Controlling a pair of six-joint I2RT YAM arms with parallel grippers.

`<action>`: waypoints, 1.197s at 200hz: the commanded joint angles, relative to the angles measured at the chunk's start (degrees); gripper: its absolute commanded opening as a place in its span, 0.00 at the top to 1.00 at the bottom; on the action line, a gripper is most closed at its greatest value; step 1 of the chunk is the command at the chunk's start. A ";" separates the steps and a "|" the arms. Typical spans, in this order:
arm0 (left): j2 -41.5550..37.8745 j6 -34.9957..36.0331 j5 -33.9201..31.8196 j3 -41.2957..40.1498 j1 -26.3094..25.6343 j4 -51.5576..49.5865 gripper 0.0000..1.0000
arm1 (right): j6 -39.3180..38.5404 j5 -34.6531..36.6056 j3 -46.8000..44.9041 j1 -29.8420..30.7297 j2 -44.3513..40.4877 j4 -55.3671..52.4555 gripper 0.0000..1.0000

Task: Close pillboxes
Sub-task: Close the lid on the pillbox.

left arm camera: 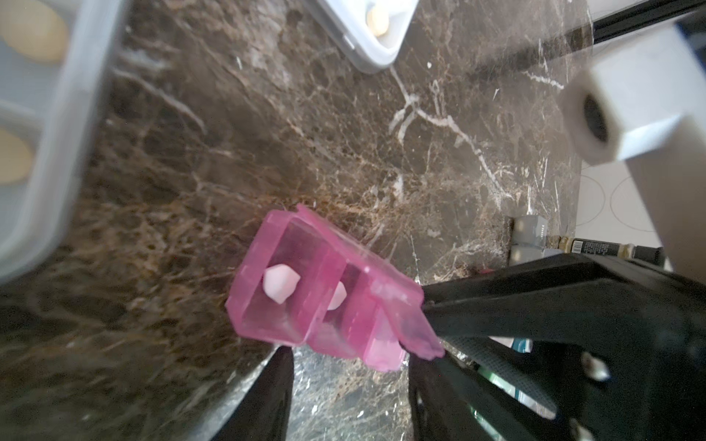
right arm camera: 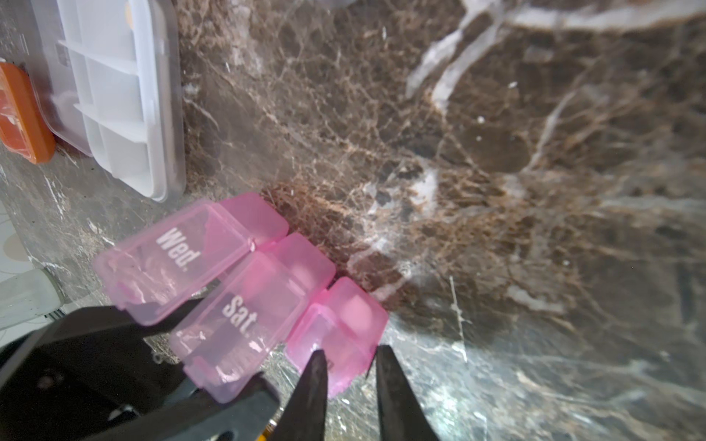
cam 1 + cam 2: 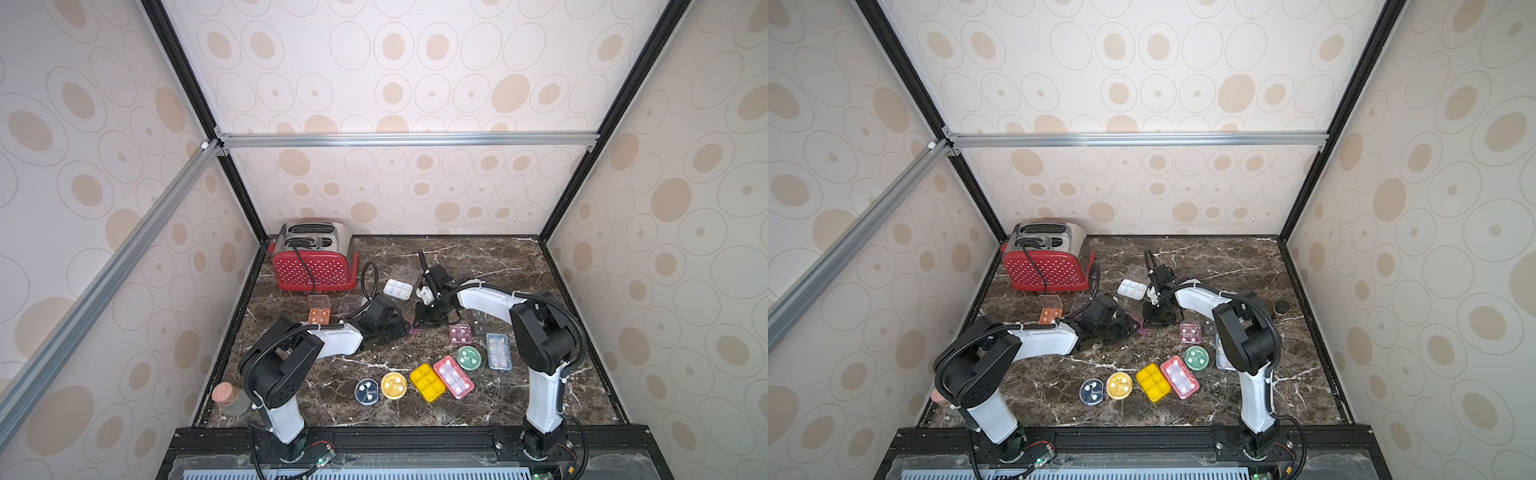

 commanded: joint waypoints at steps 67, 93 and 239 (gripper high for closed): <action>2.93 -3.06 -0.65 -1.12 -0.78 2.69 0.64 | 0.03 3.33 0.16 1.21 3.23 -2.08 0.76; 3.32 -3.16 -0.36 -1.53 -0.85 2.70 0.68 | 0.22 3.79 0.03 1.39 3.31 -2.29 0.76; -1.90 1.57 0.25 0.20 -0.97 -2.49 0.59 | 0.08 3.93 2.41 2.09 -1.25 -6.35 0.73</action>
